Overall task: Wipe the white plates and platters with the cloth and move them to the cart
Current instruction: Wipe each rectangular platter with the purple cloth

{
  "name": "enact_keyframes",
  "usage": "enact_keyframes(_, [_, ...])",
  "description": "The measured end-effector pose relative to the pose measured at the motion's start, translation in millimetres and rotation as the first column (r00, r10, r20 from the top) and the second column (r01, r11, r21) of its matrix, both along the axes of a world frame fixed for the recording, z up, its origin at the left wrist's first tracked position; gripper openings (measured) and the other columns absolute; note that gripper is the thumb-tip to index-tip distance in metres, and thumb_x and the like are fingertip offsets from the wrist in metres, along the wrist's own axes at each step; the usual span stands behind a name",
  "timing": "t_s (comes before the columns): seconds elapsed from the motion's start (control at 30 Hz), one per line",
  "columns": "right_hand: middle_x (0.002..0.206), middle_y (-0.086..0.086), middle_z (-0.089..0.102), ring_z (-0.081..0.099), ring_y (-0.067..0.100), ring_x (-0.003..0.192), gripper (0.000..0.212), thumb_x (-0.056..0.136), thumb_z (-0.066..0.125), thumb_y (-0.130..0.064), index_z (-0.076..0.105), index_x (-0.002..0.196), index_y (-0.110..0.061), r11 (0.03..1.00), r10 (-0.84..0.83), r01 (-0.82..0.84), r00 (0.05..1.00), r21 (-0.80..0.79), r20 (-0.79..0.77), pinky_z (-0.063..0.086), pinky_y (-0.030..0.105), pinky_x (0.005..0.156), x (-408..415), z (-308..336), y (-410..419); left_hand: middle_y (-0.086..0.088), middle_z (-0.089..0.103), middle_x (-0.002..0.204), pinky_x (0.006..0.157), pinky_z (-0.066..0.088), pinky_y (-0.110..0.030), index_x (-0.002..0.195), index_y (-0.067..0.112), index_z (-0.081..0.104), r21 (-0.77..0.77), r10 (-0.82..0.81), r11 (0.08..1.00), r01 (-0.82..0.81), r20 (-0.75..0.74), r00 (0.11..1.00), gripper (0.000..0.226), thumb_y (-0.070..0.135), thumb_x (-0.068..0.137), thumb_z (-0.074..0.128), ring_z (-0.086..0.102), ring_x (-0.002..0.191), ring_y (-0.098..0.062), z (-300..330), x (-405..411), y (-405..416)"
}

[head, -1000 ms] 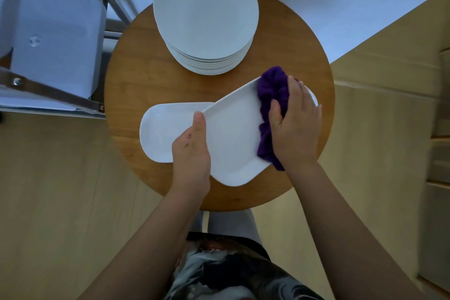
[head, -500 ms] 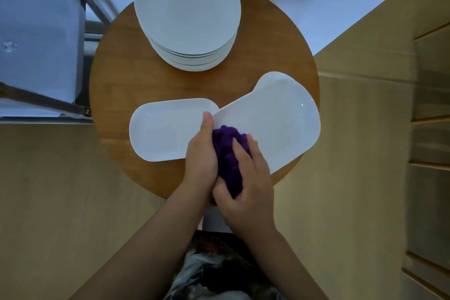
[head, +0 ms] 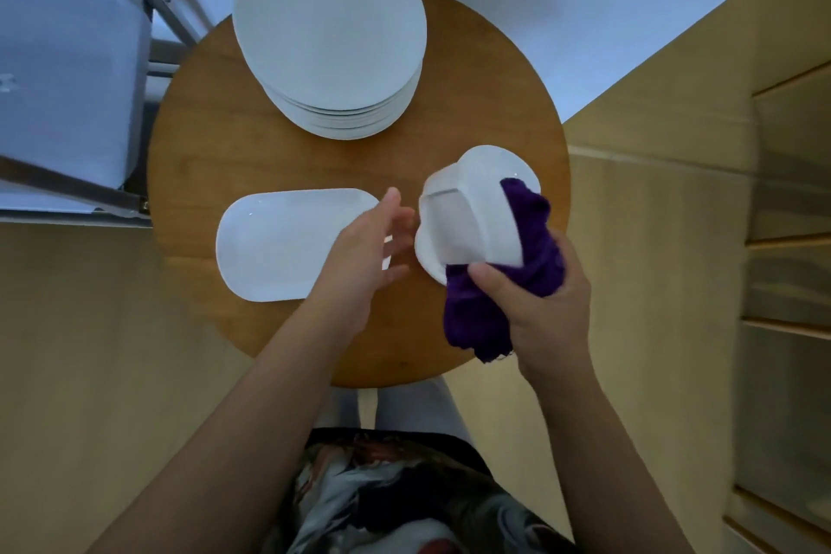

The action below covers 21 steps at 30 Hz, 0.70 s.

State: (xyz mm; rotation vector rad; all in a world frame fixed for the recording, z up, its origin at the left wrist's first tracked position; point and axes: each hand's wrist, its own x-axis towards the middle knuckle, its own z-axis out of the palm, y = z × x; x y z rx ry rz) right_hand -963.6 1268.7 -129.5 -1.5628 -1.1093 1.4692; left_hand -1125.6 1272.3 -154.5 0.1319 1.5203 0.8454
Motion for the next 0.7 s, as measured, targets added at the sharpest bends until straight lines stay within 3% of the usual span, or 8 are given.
enact_keyframes(0.1, [0.104,0.002,0.07,0.067,0.022,0.097,0.044,0.071,0.067,-0.009,0.059,0.113,-0.021,0.989,-0.045,-0.014,0.921,-0.147,-0.386,0.056,0.035,0.074,24,0,18,0.005,0.049,0.136,0.099,0.042,-0.04,0.13,0.028,0.045,-0.013,0.029,0.999,-0.031,-0.159,0.987,0.047,0.053,0.091,0.047,0.048,0.121,-0.018,-14,4,-2])
enact_keyframes(0.2, [0.102,0.003,0.071,0.068,0.019,0.093,0.038,0.078,0.057,-0.014,0.058,0.116,-0.015,0.973,-0.109,-0.013,0.856,-0.232,-0.505,0.056,0.031,0.073,42,-4,27,0.007,0.056,0.12,0.096,0.045,-0.039,0.119,0.028,0.049,-0.039,0.163,0.986,-0.161,0.03,0.986,0.04,0.051,0.088,0.054,0.052,0.111,-0.018,-19,4,-6])
enact_keyframes(0.3, [0.093,0.0,0.073,0.07,0.013,0.085,0.031,0.079,0.057,-0.028,0.065,0.107,-0.017,0.942,-0.25,0.08,0.814,-0.325,-0.524,0.056,0.026,0.065,64,-13,26,-0.004,0.066,0.116,0.085,0.055,-0.038,0.121,0.015,0.058,0.032,0.138,0.987,-0.157,0.33,0.934,0.043,0.032,0.083,0.067,0.062,0.108,-0.026,-27,1,-17])
enact_keyframes(0.37, [0.088,-0.001,0.073,0.07,0.012,0.078,0.035,0.077,0.054,-0.034,0.061,0.106,-0.016,0.903,-0.328,0.123,0.817,-0.412,-0.475,0.055,0.024,0.056,74,-17,24,-0.01,0.066,0.119,0.082,0.057,-0.04,0.122,0.013,0.058,0.103,0.073,0.984,-0.145,0.51,0.857,0.05,0.012,0.074,0.071,0.063,0.109,-0.029,-28,6,-24])
enact_keyframes(0.5, [0.098,0.002,0.07,0.068,0.019,0.08,0.039,0.078,0.063,-0.036,0.059,0.111,-0.017,0.876,-0.27,0.108,0.917,-0.469,-0.295,0.056,0.031,0.059,77,-26,29,-0.013,0.064,0.122,0.078,0.056,-0.04,0.125,0.013,0.056,0.104,0.121,0.971,-0.214,0.558,0.821,0.064,-0.008,0.065,0.063,0.063,0.109,-0.029,-28,13,-30])
enact_keyframes(0.6, [0.096,-0.001,0.064,0.064,0.023,0.085,0.026,0.086,0.065,-0.018,0.054,0.11,-0.018,0.941,-0.289,0.286,0.957,-0.182,0.012,0.053,0.037,0.06,75,-28,31,-0.012,0.065,0.121,0.076,0.057,-0.038,0.126,0.013,0.055,0.119,0.137,0.968,-0.222,0.489,0.861,0.069,-0.011,0.063,0.066,0.062,0.109,-0.029,-24,7,-35])
enact_keyframes(0.67, [0.1,0.001,0.059,0.06,0.029,0.087,0.037,0.082,0.066,-0.016,0.051,0.116,-0.02,0.979,-0.201,0.197,0.974,0.044,0.103,0.052,0.038,0.059,73,-21,34,-0.011,0.065,0.118,0.074,0.057,-0.035,0.123,0.014,0.056,0.126,0.098,0.979,-0.159,0.391,0.915,0.065,-0.005,0.062,0.065,0.06,0.111,-0.029,-18,3,-35])
enact_keyframes(0.7, [0.109,0.002,0.056,0.058,0.029,0.096,0.045,0.078,0.065,-0.02,0.05,0.12,-0.027,0.989,-0.072,0.053,0.988,0.135,0.14,0.051,0.04,0.068,70,-16,35,-0.009,0.066,0.114,0.071,0.057,-0.033,0.119,0.015,0.058,0.13,0.061,0.985,-0.111,0.338,0.939,0.06,-0.006,0.064,0.065,0.06,0.109,-0.029,-16,3,-35])
